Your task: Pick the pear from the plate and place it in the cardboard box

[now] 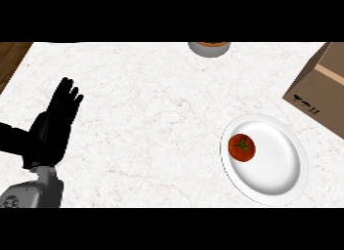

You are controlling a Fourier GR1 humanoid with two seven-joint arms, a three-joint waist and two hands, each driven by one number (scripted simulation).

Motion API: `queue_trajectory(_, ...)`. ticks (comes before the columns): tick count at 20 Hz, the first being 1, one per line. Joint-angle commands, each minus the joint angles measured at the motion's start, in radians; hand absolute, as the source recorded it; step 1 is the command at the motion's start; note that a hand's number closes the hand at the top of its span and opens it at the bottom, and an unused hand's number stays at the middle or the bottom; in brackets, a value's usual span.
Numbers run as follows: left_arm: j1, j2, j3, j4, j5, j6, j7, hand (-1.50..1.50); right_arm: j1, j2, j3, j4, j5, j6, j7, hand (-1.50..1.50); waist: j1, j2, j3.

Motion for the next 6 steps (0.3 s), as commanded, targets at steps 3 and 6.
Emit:
queue_trajectory(3, -0.008, 0.016, 0.011, 0.012, 0.011, -0.021, -0.014, 0.0, 0.082, -0.037, -0.037, 0.039, -0.032, 0.118, -0.127, -1.5, 0.003, 0.007, 0.004)
queue_trajectory(6, -0.023, -0.014, -0.015, 0.004, -0.009, 0.008, -0.005, 0.0, 0.073, -0.026, -0.037, 0.03, -0.032, 0.081, -0.123, -1.5, 0.012, 0.008, 0.004)
